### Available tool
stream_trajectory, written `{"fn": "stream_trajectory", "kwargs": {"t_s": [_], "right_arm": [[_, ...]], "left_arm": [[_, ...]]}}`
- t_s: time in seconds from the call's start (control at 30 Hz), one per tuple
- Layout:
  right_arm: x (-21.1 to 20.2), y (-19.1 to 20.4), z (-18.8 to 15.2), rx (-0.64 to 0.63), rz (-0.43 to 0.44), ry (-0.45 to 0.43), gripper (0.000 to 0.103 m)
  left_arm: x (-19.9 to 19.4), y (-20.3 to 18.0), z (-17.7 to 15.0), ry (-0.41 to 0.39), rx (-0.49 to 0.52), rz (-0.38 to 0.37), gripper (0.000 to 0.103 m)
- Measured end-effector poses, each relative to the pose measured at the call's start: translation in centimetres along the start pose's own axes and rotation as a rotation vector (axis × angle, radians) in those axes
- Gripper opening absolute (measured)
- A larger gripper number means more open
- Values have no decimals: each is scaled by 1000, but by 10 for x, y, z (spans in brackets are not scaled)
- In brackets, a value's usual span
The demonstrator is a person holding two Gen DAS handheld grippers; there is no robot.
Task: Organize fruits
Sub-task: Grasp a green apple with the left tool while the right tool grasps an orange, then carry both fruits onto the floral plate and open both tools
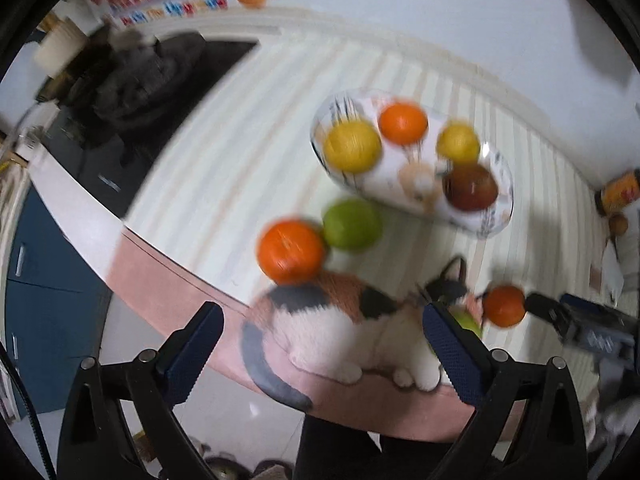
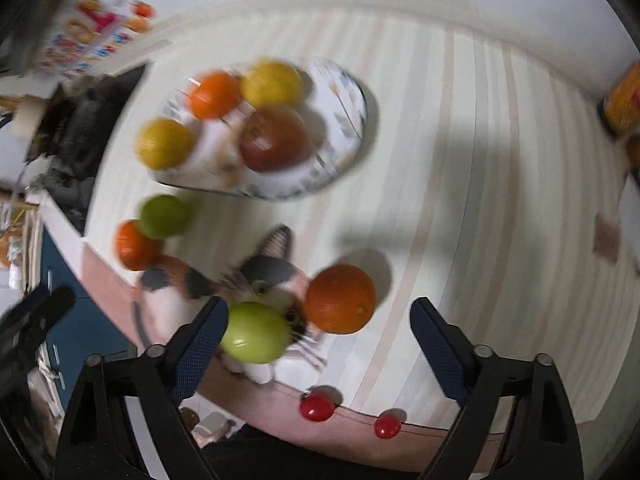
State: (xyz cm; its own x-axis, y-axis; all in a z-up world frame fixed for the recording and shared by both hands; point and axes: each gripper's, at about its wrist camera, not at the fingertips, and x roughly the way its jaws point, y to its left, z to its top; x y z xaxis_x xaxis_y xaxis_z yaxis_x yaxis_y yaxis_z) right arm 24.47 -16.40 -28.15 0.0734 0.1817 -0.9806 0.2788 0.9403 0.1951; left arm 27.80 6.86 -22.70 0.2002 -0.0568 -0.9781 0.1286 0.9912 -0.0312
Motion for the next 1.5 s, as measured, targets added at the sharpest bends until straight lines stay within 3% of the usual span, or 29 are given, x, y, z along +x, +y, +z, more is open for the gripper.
{"fn": "stream_trajectory", "kwargs": {"t_s": [0.1, 0.2, 0.47, 0.63, 0.67, 0.77, 0.8, 0.83, 0.87, 0.97, 1.07, 1.33, 1.5], "right_arm": [[35, -9, 0, 35, 16, 70, 77], [53, -17, -4, 57, 60, 103, 58], [35, -50, -31, 47, 14, 76, 57], [33, -74, -46, 77, -8, 83, 57], [33, -79, -50, 85, -1, 84, 57], [32, -84, -52, 91, -6, 78, 57], [32, -85, -52, 90, -7, 76, 57], [31, -87, -53, 91, -4, 76, 57], [32, -86, -53, 91, -3, 76, 57], [29, -86, -52, 89, 11, 67, 57], [28, -79, -49, 62, 29, 63, 57], [37, -65, -41, 24, 15, 83, 57], [14, -53, -20, 30, 74, 28, 57]], "left_arm": [[20, -15, -9, 50, 36, -3, 102], [33, -30, -15, 93, 89, 14, 102], [55, -86, -26, 176, 175, -91, 102], [79, -124, -35, 221, 265, -111, 102], [84, -130, -37, 229, 288, -111, 99], [93, -143, -43, 240, 337, -103, 74], [97, -146, -44, 241, 349, -79, 71], [99, -146, -44, 229, 359, -60, 69], [98, -146, -44, 209, 364, -42, 60], [97, -136, -40, 210, 322, -74, 60], [96, -127, -37, 190, 306, -48, 60], [93, -99, -25, 190, 240, -67, 60], [54, -76, 3, 135, 206, -122, 60]]}}
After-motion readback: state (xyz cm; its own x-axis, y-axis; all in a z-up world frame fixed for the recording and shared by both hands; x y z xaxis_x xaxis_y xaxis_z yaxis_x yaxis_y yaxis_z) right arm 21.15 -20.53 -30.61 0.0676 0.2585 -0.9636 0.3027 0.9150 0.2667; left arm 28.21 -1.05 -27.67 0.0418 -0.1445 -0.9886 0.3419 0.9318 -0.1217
